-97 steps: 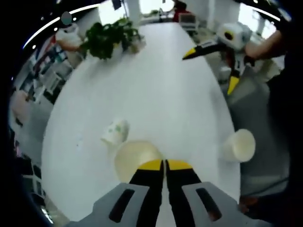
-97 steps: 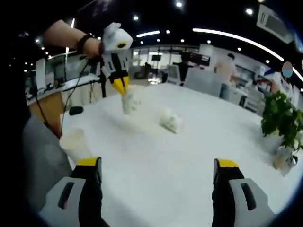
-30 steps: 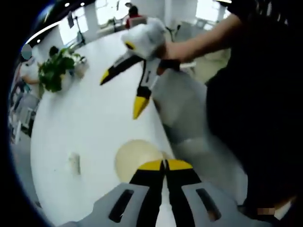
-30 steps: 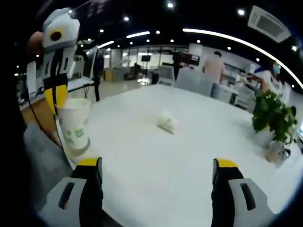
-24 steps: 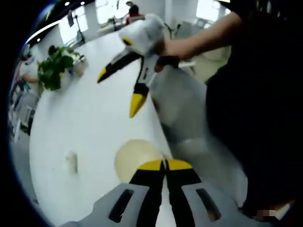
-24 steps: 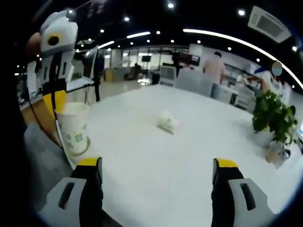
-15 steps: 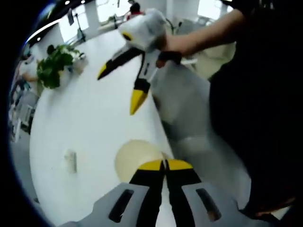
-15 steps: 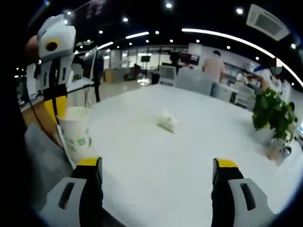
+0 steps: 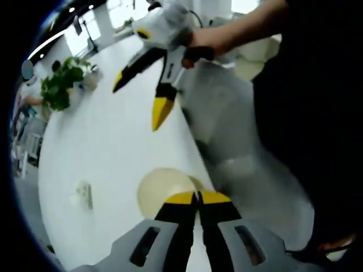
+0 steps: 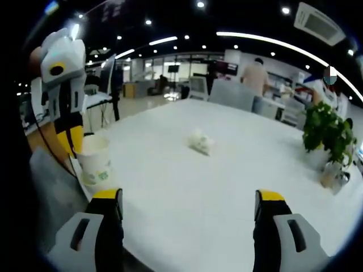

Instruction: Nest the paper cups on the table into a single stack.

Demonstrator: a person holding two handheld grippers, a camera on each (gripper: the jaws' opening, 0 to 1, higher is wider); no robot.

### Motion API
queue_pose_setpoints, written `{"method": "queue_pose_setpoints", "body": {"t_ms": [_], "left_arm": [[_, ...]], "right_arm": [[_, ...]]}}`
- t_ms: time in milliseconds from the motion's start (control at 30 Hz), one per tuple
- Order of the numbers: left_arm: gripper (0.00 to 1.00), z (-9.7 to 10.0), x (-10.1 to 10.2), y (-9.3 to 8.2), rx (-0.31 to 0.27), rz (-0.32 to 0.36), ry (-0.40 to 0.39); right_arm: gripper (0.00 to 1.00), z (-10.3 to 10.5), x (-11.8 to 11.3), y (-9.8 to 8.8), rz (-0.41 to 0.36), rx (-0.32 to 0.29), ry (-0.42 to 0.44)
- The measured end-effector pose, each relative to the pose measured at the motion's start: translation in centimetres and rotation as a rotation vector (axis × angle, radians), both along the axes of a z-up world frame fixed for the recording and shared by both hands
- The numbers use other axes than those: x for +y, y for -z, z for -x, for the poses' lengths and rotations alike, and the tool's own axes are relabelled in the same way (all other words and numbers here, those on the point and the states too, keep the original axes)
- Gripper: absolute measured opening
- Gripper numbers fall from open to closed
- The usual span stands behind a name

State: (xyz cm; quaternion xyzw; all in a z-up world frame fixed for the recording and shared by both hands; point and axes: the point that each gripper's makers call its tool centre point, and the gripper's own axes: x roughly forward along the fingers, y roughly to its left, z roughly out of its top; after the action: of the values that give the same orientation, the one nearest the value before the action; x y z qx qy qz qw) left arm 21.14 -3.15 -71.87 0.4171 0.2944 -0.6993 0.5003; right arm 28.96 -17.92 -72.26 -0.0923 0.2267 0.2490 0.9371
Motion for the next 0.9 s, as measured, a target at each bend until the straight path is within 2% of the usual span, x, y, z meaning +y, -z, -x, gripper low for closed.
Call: {"method": "queue_pose_setpoints", "body": {"t_ms": [233,767,900], "left_arm": [[0.01,-0.1,0.3,1.7,0.001,-0.018,0.014],[0.02,-0.1,0.2,2.9,0.054,-0.006,-0.040],[0.05,0.1,0.5,3.1,0.046,-0.010,-0.030]], "right_arm": [[0.94,-0.1,0.1,0.3,-0.001,0.009,-0.002],[0.94,0.0,0.2,0.7,-0.007,0.020,0.000],[0.94,0.0,0.3,0.8,-0.007,0.023,-0.003]]}}
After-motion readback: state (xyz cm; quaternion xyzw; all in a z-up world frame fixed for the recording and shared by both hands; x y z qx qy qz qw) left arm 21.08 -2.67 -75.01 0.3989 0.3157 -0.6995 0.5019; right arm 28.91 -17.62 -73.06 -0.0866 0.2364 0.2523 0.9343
